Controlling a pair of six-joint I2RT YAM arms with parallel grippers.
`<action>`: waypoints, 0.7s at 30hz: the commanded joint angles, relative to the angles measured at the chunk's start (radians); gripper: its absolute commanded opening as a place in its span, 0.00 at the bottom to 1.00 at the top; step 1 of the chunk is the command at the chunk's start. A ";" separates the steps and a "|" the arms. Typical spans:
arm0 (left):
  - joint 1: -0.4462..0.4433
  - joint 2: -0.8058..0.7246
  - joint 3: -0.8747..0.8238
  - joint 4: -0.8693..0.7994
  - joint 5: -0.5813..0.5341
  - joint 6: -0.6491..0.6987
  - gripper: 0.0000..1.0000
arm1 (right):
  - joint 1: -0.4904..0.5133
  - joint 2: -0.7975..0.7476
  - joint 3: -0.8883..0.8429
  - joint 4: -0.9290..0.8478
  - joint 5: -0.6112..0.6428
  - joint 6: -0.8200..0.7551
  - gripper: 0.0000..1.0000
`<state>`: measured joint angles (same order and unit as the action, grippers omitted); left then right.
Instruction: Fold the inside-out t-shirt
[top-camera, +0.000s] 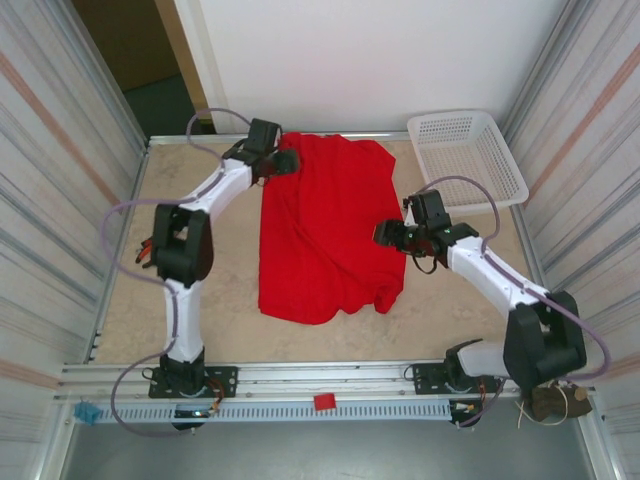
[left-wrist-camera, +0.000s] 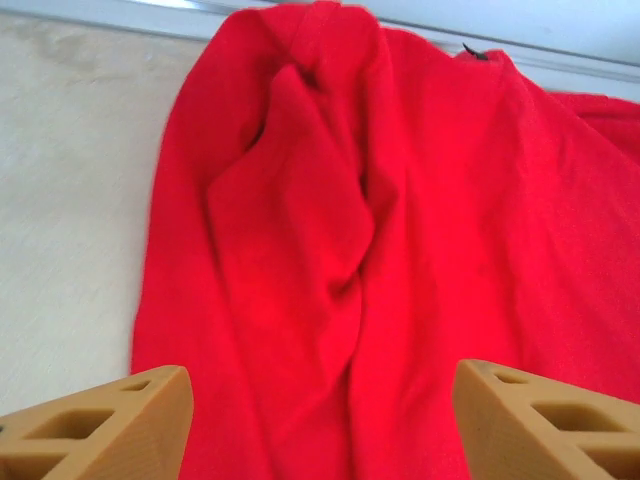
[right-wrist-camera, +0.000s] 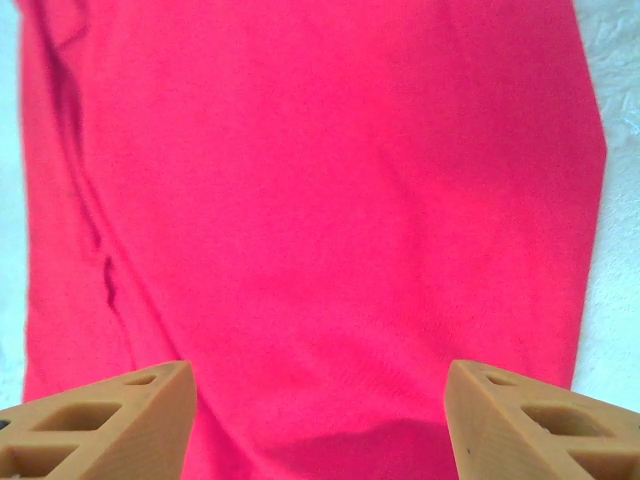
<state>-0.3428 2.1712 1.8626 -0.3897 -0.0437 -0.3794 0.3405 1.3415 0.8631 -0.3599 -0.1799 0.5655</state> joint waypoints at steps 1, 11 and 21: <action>-0.012 0.146 0.178 -0.132 0.013 0.052 0.69 | -0.009 0.071 0.028 0.005 -0.008 -0.011 0.65; -0.029 0.317 0.341 -0.155 -0.083 0.029 0.54 | -0.015 0.155 -0.032 0.104 -0.062 0.054 0.66; -0.009 0.328 0.452 -0.193 -0.061 0.037 0.00 | -0.006 0.223 -0.044 0.144 -0.072 0.094 0.66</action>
<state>-0.3676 2.5523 2.2890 -0.5613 -0.1055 -0.3523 0.3325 1.5448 0.8242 -0.2379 -0.2398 0.6285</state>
